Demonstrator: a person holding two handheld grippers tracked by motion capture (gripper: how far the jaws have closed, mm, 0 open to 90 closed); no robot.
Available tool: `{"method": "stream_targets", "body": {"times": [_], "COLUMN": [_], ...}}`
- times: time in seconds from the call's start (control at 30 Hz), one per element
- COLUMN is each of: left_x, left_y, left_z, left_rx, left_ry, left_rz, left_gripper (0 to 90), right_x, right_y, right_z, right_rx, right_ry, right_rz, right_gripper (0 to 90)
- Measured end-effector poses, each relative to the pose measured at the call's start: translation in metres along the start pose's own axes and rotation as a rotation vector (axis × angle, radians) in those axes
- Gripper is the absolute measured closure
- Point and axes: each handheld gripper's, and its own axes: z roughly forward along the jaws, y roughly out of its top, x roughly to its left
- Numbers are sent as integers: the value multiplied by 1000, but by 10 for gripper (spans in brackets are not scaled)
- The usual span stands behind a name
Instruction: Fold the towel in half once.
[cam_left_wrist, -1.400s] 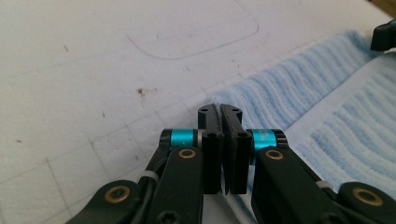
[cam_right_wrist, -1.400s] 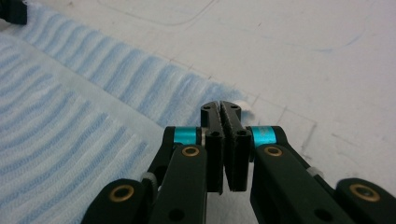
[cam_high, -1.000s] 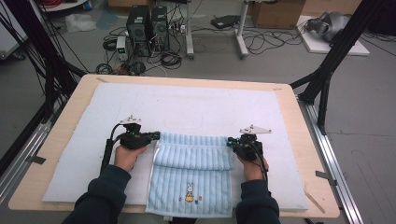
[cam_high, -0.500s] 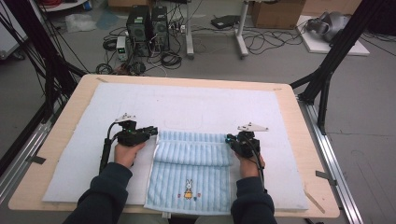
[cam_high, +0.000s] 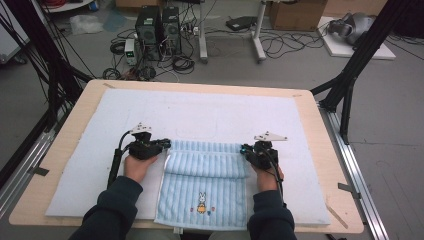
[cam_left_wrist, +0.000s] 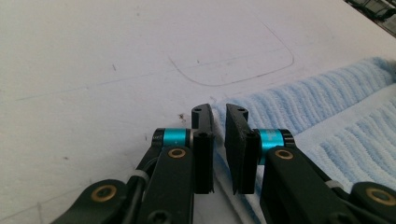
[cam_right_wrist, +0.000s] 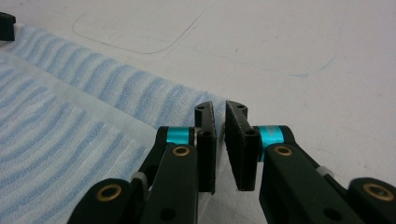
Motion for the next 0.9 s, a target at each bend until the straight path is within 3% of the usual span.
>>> {"method": "stream_targets", "body": {"times": [0.13, 0.27, 0.37, 0.5, 0.6, 0.67, 0.8, 0.87, 0.9], "left_x": [-1, -1, 1, 8, 10, 10, 10, 12, 12], "left_y": [0, 0, 1, 3, 2, 2, 3, 3, 2], "left_z": [1, 1, 1, 0, 2, 2, 2, 2, 3], "left_rx": [-1, -12, -27, -63, -70, -73, -82, -88, -88], "left_ry": [-4, -22, -30, -44, -42, -41, -47, -47, -44], "left_rz": [10, -10, -41, -111, -136, -138, -144, -154, -156], "left_gripper": [879, 889, 891, 892, 892, 891, 891, 891, 891], "right_x": [0, 0, 0, -2, -4, -5, -5, -4, -4], "right_y": [0, 0, 0, 1, 1, 1, 1, 0, -1], "right_z": [0, 0, 0, -1, 0, -1, -5, -1, 2], "right_rx": [1, -3, -8, -28, -29, -29, -27, 5, 24], "right_ry": [3, 1, 2, -4, -3, -8, -9, 8, 13], "right_rz": [-1, -2, -3, -4, 16, 18, 32, 34, 30], "right_gripper": [825, 828, 834, 881, 881, 862, 703, 706, 767]}}
